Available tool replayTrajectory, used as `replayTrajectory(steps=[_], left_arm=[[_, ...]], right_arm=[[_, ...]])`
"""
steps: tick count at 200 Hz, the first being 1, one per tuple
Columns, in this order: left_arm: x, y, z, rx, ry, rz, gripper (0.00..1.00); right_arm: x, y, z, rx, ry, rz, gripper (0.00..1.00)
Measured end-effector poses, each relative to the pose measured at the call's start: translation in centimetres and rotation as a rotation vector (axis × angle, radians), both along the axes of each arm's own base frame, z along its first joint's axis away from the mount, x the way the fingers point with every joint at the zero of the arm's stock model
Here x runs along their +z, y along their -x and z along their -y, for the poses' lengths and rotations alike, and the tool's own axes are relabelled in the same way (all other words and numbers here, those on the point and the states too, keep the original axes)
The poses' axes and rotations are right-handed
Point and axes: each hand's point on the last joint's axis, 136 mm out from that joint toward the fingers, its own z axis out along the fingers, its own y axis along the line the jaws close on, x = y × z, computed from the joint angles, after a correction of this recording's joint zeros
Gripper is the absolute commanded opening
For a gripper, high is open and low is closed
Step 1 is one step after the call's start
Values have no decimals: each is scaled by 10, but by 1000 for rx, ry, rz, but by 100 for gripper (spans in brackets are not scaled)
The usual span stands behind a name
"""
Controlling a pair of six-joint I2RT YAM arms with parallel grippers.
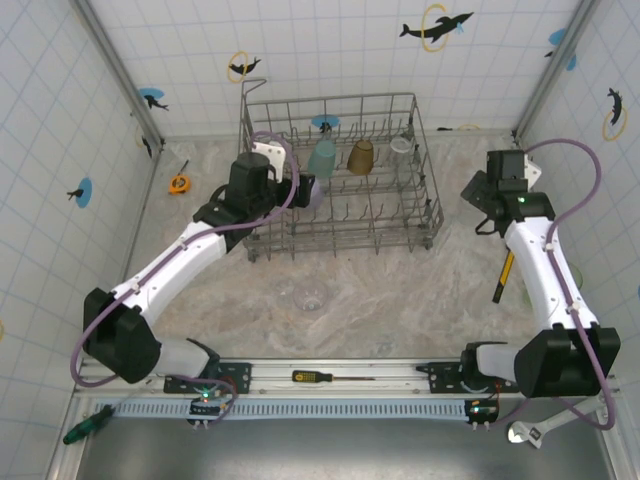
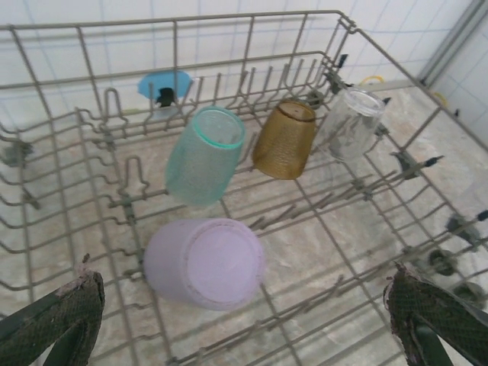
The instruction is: Load the cups into the dish rack
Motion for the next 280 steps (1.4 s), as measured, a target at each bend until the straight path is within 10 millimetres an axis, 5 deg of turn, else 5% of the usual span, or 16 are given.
replayTrajectory(steps=[88,127,189,280], left_arm=[[-20,-8,-28,142,-83,27,97],[-14,-9,-36,181,-93,47,98],[-14,-10,-39,197,-98,50,97],[-13,-12,-47,246,-109,58,97]], right_arm=[[9,36,86,-173,117,-107,100],[-15,59,109,-227,185,-206,100],[-48,84,124,-296,186,-294,100],[-95,103,110,-336,79,-301,96]])
